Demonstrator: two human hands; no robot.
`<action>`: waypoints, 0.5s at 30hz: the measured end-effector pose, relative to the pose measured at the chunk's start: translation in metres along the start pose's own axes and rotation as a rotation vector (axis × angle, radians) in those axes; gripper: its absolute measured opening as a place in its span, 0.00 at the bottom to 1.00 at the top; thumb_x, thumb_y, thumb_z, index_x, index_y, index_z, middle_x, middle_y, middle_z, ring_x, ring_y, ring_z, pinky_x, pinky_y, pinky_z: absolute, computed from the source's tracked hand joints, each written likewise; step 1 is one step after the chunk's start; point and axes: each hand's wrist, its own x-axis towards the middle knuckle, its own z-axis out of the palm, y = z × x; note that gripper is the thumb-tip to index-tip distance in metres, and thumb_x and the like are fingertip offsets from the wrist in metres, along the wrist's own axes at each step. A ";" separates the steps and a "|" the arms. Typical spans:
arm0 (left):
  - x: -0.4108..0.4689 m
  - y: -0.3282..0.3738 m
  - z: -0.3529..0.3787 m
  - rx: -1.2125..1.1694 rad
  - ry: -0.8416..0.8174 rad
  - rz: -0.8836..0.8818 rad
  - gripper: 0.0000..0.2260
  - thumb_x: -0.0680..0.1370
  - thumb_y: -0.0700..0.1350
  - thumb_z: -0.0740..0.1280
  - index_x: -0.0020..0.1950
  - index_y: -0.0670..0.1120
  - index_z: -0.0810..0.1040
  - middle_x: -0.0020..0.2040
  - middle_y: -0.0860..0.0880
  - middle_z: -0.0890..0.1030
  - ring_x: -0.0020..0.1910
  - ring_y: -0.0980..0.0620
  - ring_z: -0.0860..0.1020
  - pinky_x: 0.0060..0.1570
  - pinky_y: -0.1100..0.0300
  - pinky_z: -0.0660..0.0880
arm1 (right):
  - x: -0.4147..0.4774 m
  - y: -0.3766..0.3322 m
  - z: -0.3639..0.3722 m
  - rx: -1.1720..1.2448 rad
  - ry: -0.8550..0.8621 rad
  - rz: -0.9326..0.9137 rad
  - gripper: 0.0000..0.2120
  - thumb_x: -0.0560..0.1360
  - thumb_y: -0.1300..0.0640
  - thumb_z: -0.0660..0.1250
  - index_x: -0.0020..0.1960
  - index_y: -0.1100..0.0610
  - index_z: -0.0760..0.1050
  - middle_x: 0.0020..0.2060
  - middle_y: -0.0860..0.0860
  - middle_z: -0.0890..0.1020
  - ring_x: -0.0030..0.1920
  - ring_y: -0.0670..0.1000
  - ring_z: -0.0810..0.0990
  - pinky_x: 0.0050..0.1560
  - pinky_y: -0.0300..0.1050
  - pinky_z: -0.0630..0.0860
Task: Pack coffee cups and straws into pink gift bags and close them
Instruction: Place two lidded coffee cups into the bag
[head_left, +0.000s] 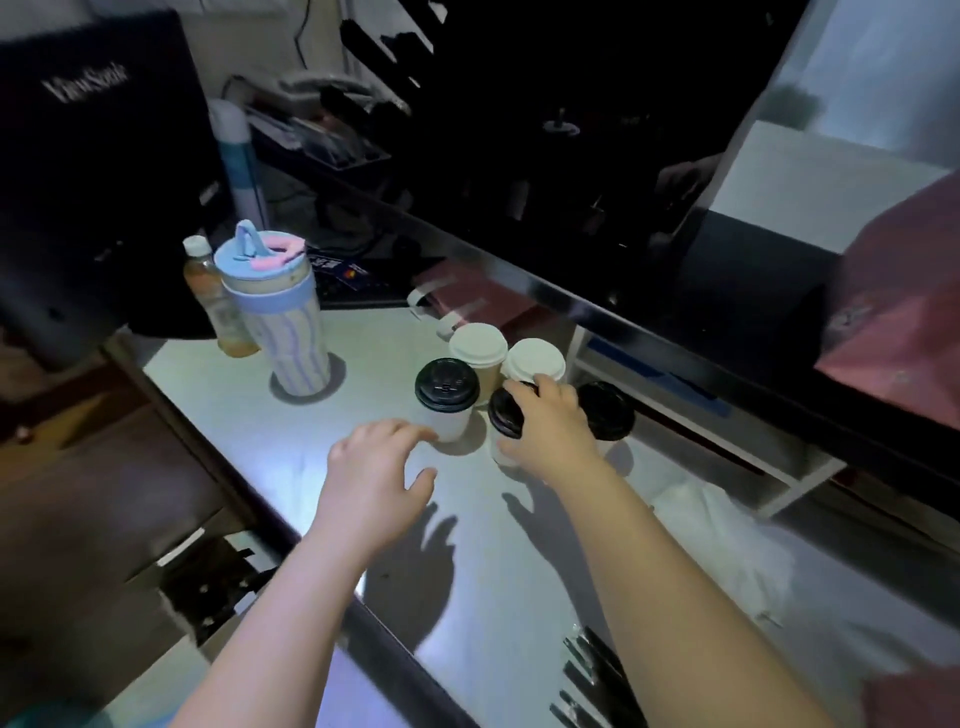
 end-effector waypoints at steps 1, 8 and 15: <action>0.001 -0.005 0.001 -0.002 -0.005 -0.005 0.15 0.75 0.51 0.67 0.61 0.57 0.76 0.60 0.57 0.77 0.64 0.51 0.70 0.61 0.52 0.65 | 0.010 -0.001 0.007 -0.014 0.005 0.040 0.36 0.71 0.42 0.68 0.75 0.46 0.59 0.72 0.54 0.61 0.69 0.61 0.60 0.66 0.57 0.66; 0.014 -0.015 0.006 -0.035 -0.026 0.001 0.14 0.75 0.50 0.67 0.61 0.57 0.76 0.61 0.57 0.77 0.64 0.51 0.70 0.61 0.53 0.64 | 0.013 -0.010 0.028 -0.052 0.066 0.084 0.32 0.70 0.46 0.69 0.70 0.46 0.61 0.65 0.57 0.65 0.62 0.62 0.63 0.61 0.55 0.68; 0.057 0.061 0.002 -0.139 0.029 0.212 0.18 0.72 0.47 0.69 0.63 0.53 0.75 0.54 0.54 0.79 0.57 0.47 0.75 0.54 0.49 0.72 | -0.061 0.031 -0.058 0.200 0.286 0.119 0.36 0.67 0.47 0.73 0.72 0.41 0.63 0.64 0.49 0.64 0.64 0.54 0.61 0.61 0.52 0.71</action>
